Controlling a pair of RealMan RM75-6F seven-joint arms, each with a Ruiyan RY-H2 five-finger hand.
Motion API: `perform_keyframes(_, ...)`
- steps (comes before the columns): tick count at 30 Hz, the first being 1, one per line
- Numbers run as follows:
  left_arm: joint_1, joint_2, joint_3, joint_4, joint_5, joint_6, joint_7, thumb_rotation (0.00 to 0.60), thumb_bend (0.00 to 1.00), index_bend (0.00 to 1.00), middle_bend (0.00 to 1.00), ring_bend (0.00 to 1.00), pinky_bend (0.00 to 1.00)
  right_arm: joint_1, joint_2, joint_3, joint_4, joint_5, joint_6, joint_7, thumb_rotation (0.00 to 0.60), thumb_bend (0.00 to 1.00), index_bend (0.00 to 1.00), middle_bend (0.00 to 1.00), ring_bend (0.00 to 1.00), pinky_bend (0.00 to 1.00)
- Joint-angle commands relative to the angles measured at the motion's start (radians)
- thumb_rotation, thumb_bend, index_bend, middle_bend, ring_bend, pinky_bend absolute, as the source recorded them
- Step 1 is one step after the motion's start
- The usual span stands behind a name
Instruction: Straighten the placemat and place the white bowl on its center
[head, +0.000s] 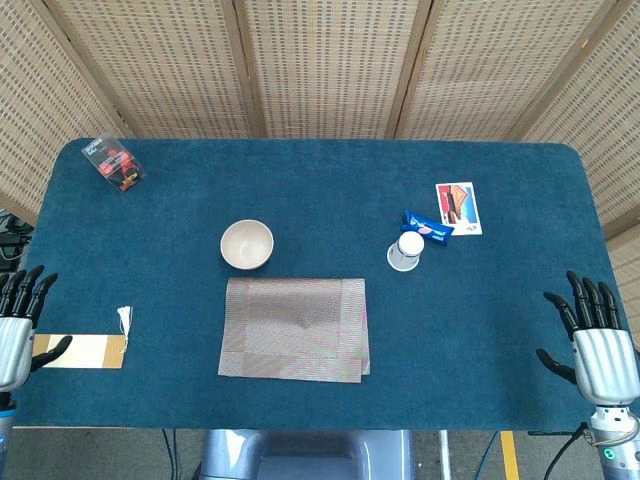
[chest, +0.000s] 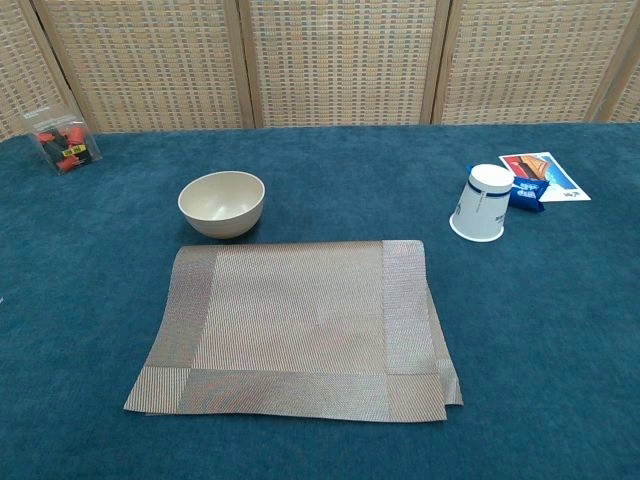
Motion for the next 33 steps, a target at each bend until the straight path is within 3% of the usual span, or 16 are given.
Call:
perform_keyframes(1,-0.007,0.037,0.016,-0.042,-0.024,-0.037,0.016,0.6,0.12,0.0,0.0,0.0,0.0,0.0,0.003,-0.002,-0.006,0.003,-0.002,-0.002,0.6,0.06,0.15,0.0,0.0,0.0)
perform_keyframes(16,-0.023,0.014,0.013,-0.023,-0.016,-0.053,0.01,0.6,0.12,0.0,0.0,0.0,0.0,-0.005,0.022,-0.003,-0.029,0.012,-0.008,0.019,0.6,0.06,0.16,0.0,0.0,0.0)
perform_keyframes(24,-0.065,-0.023,-0.025,-0.007,-0.038,-0.082,0.035,0.6,0.13,0.0,0.0,0.0,0.0,-0.001,0.034,0.006,-0.024,0.036,-0.028,0.056,0.6,0.06,0.16,0.0,0.0,0.0)
perform_keyframes(33,-0.194,-0.05,-0.112,-0.033,-0.1,-0.207,0.138,0.6,0.15,0.18,0.0,0.0,0.0,0.006,0.036,0.008,-0.024,0.04,-0.041,0.063,0.6,0.06,0.16,0.0,0.0,0.0)
